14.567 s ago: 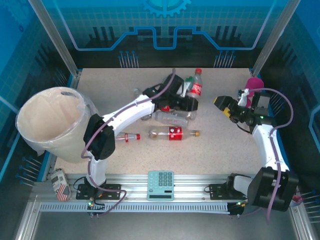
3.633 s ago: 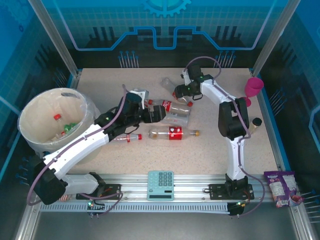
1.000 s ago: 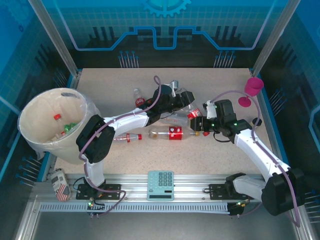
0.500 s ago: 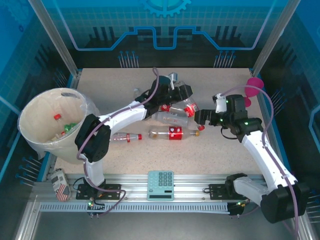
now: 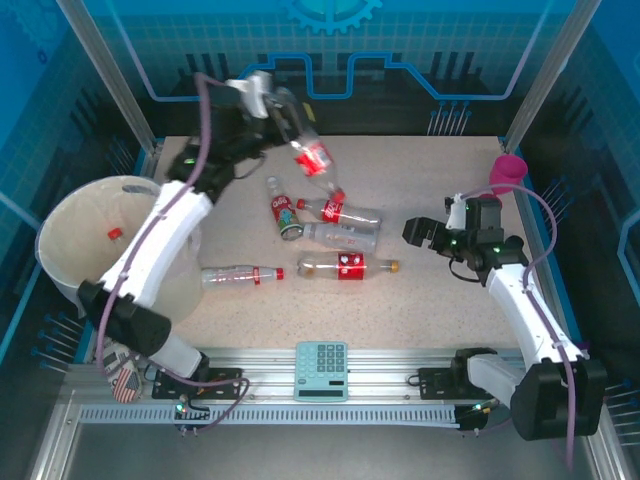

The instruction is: Put the plastic bottles in the bin

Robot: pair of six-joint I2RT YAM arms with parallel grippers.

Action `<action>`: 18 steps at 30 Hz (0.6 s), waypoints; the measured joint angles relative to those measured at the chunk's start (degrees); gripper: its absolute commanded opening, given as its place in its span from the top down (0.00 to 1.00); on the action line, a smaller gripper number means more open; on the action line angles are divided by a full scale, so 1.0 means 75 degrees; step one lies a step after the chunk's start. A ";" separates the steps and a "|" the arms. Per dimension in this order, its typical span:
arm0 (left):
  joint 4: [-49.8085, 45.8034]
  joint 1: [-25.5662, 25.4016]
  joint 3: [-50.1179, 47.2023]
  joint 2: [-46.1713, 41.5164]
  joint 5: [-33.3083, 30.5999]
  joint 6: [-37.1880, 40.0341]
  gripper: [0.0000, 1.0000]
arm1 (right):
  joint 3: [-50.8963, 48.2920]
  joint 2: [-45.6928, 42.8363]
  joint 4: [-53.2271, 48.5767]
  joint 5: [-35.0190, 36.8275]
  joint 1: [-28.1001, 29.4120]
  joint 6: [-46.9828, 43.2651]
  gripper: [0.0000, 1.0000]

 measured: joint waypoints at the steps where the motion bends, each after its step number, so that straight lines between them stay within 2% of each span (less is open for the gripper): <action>1: -0.0248 0.0391 -0.0003 -0.0364 -0.0050 0.0085 0.49 | 0.0003 0.0087 0.0055 -0.0052 0.0000 0.0000 0.00; 3: -0.0586 0.1174 -0.0125 -0.1119 -0.0111 0.0210 0.52 | 0.0000 0.0242 0.0128 -0.0140 0.0000 0.0000 0.00; 7: -0.1393 0.3153 -0.0358 -0.2748 -0.0149 0.0376 0.55 | 0.0000 0.0568 0.0452 -0.0262 0.0009 0.0090 0.00; 10: -0.2127 0.4339 -0.0256 -0.3547 -0.0239 0.0717 0.57 | 0.0015 0.0868 0.0653 -0.0379 0.0073 0.0157 0.00; 14: -0.2975 0.5546 -0.0087 -0.3891 -0.0291 0.1233 0.67 | 0.0344 0.1341 0.0589 -0.0393 0.0242 0.0114 0.00; 18: -0.3561 0.6758 -0.0201 -0.3756 -0.0289 0.1507 0.74 | 0.0854 0.1585 0.0577 -0.0393 0.0367 -0.0044 0.00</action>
